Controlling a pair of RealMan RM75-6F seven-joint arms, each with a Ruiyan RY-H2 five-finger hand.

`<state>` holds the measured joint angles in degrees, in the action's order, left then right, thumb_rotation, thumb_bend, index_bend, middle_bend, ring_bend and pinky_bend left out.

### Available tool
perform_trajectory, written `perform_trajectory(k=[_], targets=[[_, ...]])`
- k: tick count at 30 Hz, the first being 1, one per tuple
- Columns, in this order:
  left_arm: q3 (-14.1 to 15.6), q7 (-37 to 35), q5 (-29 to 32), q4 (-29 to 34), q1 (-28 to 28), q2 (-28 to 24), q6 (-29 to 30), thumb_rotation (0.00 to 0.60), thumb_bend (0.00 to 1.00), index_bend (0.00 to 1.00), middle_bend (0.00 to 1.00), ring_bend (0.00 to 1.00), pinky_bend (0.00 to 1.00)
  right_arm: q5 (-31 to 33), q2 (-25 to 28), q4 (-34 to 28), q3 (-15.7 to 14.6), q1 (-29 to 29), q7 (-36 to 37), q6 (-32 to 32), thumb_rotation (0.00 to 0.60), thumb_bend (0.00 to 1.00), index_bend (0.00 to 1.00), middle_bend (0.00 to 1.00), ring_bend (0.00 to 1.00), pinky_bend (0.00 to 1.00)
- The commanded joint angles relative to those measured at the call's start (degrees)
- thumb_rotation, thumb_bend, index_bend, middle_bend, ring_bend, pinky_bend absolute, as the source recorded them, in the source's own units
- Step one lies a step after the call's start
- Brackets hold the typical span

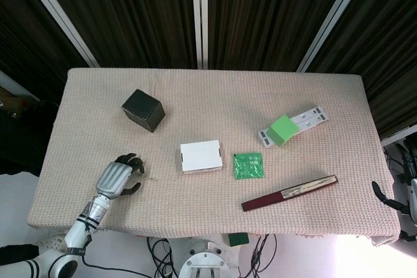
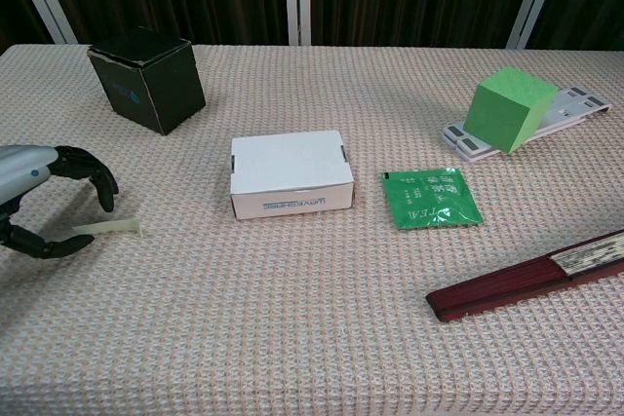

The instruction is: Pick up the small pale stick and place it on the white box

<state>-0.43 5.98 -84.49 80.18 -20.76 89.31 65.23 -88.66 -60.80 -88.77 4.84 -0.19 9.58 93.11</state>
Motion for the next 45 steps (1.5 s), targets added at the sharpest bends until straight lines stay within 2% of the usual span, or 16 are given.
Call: perform_trajectory(k=[1,14,28,36,45], targets=[[0.0,0.1,0.2,0.0,-0.1,0.1,-0.1,0.582,0.29,0.44,0.30,0.16,0.22,0.0,0.0,0.0,0.0,0.0,-0.1,-0.1,0.435,0.29,0.00,0.00,0.00,0.00],[0.3,-0.5,0.3,-0.3,-0.8,0.2,-0.6,0.589,0.30,0.49,0.30,0.16,0.22,0.1,-0.3,0.2,0.0,-0.1,-0.1,0.1,0.436,0.30,0.00,0.00,0.00,0.00],[0.2,-0.9,1.1,-1.3,-1.7,1.0,-1.5,0.594,0.30,0.50,0.31,0.16,0.22,0.6,-0.5,1.0,0.1,-0.1,0.5,-0.4,0.441,0.33,0.00,0.00,0.00,0.00],[0.0,-0.9,1.7,-1.6,-2.0,1.2,-1.8,0.600,0.38,0.52,0.31,0.16,0.22,1.0,-0.7,1.4,0.2,0.0,0.8,-0.8,0.444,0.33,0.00,0.00,0.00,0.00],[0.1,-1.2,1.9,-1.5,-2.3,1.2,-2.1,0.600,0.42,0.55,0.32,0.16,0.22,1.3,-0.9,1.4,0.3,0.1,0.4,-1.2,0.457,0.33,0.00,0.00,0.00,0.00]])
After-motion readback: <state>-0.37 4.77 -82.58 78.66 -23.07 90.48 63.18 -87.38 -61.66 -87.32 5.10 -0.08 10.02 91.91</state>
